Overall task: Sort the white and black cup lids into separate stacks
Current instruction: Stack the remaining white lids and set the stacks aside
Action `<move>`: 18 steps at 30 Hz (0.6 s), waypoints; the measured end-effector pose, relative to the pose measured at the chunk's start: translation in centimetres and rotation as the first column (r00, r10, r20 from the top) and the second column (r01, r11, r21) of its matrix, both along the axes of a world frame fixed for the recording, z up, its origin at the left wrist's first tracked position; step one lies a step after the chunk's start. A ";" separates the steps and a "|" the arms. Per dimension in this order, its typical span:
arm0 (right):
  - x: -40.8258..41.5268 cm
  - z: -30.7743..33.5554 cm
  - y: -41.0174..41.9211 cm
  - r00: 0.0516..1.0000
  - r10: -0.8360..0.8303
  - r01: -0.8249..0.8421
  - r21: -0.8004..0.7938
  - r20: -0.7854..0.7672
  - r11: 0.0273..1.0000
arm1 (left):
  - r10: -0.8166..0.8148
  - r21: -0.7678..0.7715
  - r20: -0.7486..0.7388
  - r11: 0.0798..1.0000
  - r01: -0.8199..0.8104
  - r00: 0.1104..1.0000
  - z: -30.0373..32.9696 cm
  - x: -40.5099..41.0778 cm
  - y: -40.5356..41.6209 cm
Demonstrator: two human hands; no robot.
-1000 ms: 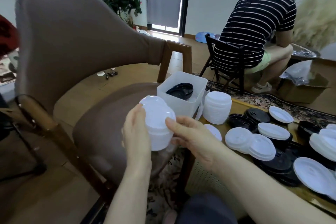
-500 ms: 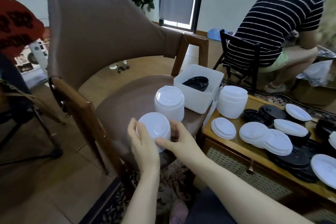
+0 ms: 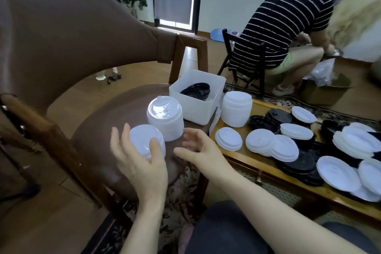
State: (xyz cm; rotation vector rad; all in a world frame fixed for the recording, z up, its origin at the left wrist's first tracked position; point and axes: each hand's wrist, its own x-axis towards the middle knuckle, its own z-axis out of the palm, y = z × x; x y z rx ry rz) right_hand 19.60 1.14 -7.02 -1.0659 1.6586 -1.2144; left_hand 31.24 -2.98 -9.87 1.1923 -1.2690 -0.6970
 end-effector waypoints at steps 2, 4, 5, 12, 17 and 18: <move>-1.5 0.8 1.3 1.000 -0.001 0.000 -0.020 -0.031 1.000 | -0.075 -0.127 0.050 0.989 0.081 0.996 1.0 -1.2 1.1; -3.3 1.6 2.6 0.996 -0.019 0.015 -0.045 -0.084 0.999 | -0.234 -0.169 0.069 0.955 0.242 0.970 2.1 -2.9 1.9; -4.3 2.0 3.3 0.993 -0.041 0.035 -0.061 -0.108 0.998 | -0.321 -0.141 0.080 0.933 0.330 0.944 2.5 -4.0 2.2; -13.7 5.4 10.9 0.836 -0.193 0.208 -0.029 -0.513 0.978 | -0.695 0.174 0.211 0.719 0.673 0.687 4.1 -12.5 2.6; -20.4 7.7 17.7 0.682 -0.426 0.452 -0.115 -0.595 0.884 | -0.762 0.189 0.301 0.636 0.748 0.573 5.3 -17.8 2.9; -21.6 7.7 18.8 0.637 -0.465 0.500 -0.130 -0.615 0.856 | -0.770 0.184 0.301 0.625 0.759 0.562 5.4 -18.7 2.9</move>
